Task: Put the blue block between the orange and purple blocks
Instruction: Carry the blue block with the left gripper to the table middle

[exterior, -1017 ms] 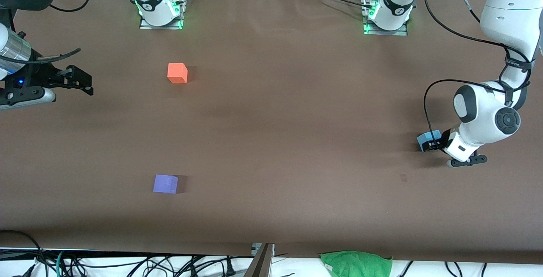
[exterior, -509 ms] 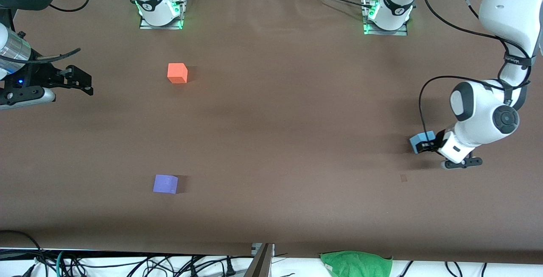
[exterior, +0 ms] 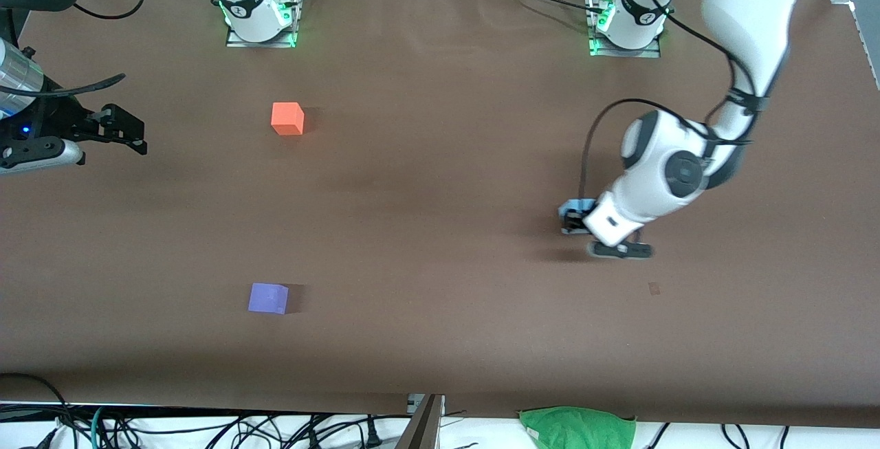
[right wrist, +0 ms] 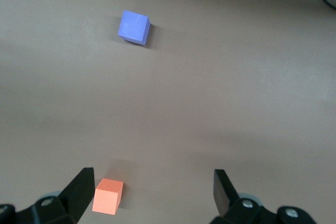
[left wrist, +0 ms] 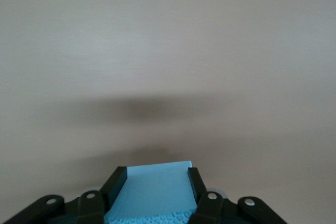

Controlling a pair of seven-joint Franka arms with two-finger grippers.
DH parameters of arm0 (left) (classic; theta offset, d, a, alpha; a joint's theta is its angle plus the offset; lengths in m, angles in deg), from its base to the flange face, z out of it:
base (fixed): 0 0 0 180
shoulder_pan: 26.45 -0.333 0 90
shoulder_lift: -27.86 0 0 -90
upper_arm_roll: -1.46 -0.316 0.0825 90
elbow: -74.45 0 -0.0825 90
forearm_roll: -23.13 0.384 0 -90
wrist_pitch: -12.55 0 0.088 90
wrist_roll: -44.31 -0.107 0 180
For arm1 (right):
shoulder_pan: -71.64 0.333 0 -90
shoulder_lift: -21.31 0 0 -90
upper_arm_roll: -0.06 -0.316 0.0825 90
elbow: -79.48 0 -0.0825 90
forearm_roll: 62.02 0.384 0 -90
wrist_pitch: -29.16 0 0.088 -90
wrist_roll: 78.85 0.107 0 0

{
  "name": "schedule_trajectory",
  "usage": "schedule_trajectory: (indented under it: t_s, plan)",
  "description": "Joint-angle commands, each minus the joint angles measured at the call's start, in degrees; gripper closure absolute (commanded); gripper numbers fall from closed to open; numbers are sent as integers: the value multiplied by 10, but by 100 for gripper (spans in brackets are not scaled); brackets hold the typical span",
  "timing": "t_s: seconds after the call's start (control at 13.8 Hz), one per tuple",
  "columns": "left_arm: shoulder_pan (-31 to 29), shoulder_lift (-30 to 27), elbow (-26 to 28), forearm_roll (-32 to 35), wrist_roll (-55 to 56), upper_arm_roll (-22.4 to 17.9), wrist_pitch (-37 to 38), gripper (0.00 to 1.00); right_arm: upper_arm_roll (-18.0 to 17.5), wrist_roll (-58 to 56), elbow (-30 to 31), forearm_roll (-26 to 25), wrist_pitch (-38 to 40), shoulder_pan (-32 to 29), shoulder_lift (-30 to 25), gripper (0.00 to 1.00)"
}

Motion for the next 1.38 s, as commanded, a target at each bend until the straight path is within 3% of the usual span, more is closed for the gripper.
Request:
schedule_trajectory:
  t_s: [0.0, 0.51, 0.87, 0.94, 1.02, 1.09, 1.31]
  plan:
    - [61, 43, -64, 12, 54, -4, 4, 63, -2, -6, -14, -5, 9, -2, 6, 0]
    - [232, 137, -194, 17, 239, -66, 14, 61, -2, -6, -14, -5, 9, -4, 6, 0]
    - [306, 237, -312, 75, 330, -92, 57, 52, -2, -6, -14, -5, 9, -3, 6, 0]
    - [306, 243, -318, 77, 337, -93, 57, 46, -2, -6, -14, -5, 9, -3, 6, 0]
    - [306, 242, -318, 75, 339, -92, 58, 15, -2, -6, -14, -5, 9, -4, 6, 0]
    - [301, 230, -319, 72, 345, -94, 65, 0, -2, -6, -14, -5, 9, -3, 6, 0]
    - [276, 190, -361, 39, 340, -98, 202, 0, -2, -6, -14, -5, 9, -3, 6, 0]
